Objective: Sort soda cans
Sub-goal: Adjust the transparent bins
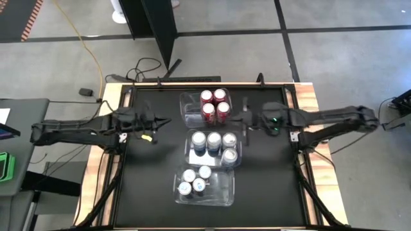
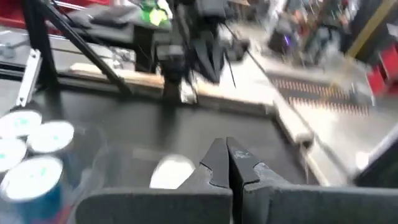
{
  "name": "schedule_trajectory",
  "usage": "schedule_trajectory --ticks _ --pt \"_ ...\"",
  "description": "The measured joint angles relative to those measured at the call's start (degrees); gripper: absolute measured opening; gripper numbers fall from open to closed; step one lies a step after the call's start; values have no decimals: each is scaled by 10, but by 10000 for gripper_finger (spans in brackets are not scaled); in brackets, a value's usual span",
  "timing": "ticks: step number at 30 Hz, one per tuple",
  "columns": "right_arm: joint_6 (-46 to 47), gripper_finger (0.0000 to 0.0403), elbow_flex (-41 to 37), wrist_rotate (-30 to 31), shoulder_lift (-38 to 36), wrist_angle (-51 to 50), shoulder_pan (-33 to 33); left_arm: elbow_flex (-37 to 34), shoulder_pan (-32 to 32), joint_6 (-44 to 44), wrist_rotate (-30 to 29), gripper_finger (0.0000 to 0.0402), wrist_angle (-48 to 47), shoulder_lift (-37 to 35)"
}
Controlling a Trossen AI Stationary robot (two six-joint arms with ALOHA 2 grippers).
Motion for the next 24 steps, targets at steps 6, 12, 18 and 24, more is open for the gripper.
schedule_trajectory --ticks 6,12,18,24 --pt "117 0 -164 102 -86 10 -8 0 26 -20 8 0 14 80" --pt "148 0 -220 124 -48 26 -67 0 78 -56 31 0 60 194" --pt "125 0 -220 45 16 48 -129 0 110 -61 92 0 141 301" --pt "111 0 -220 -25 73 77 -170 -1 139 -67 124 0 173 358"
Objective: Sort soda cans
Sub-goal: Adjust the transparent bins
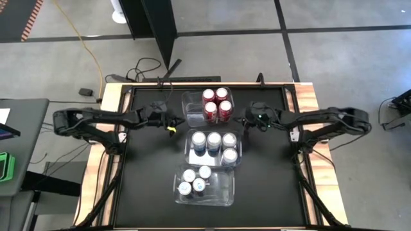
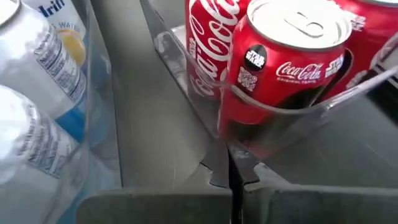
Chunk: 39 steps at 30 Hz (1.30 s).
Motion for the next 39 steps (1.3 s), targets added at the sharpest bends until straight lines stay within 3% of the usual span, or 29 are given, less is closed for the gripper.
schedule_trajectory --ticks 10,28,35,39 --pt "-27 0 29 -54 68 29 -48 1 46 -4 45 0 72 54" --pt "-41 0 64 -75 136 60 -91 1 127 -13 47 0 166 105" --pt "-41 0 64 -75 135 59 -92 1 129 -1 61 0 88 86" --pt "-41 0 64 -75 134 59 -92 1 123 22 104 0 53 59"
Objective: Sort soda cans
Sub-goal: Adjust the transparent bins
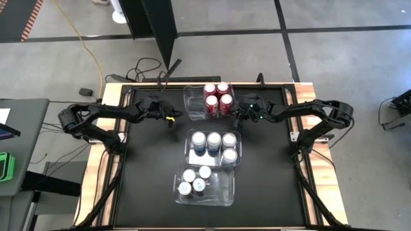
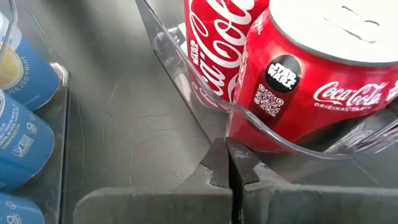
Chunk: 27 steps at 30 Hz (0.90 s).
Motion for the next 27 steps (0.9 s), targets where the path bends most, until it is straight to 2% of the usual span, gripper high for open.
schedule_trajectory --ticks 3,6,12,17,20,27 --pt "0 0 0 0 0 1 0 0 -9 3 49 0 49 -4" --pt "0 0 0 0 0 1 0 1 -20 -9 58 0 90 10" --pt "-1 0 0 0 0 2 0 0 -24 -20 51 0 107 47" --pt "-2 0 0 5 -1 6 0 0 -22 -34 11 0 179 94" --pt "-2 0 1 4 -1 7 0 4 -15 -48 6 0 212 127" --pt "-2 0 1 4 -1 0 0 33 4 -63 1 0 216 187"
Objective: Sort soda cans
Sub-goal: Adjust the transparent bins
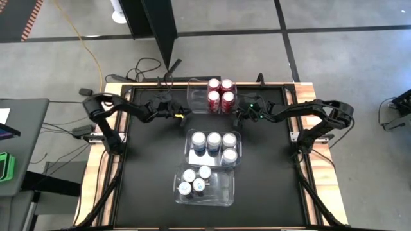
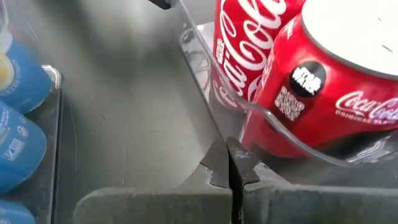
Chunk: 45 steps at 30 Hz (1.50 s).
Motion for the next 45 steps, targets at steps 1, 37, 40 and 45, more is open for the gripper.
schedule_trajectory --ticks 1,37,40,45 --pt "0 0 0 0 0 -4 0 2 2 -2 -1 0 0 4" --pt "114 0 -46 49 -351 -325 196 -155 -99 100 44 0 -248 -353" --pt "170 0 -69 120 -360 -333 264 -194 -123 71 44 0 -192 -354" --pt "264 0 -97 200 -361 -334 360 -235 -157 39 43 0 -116 -353"
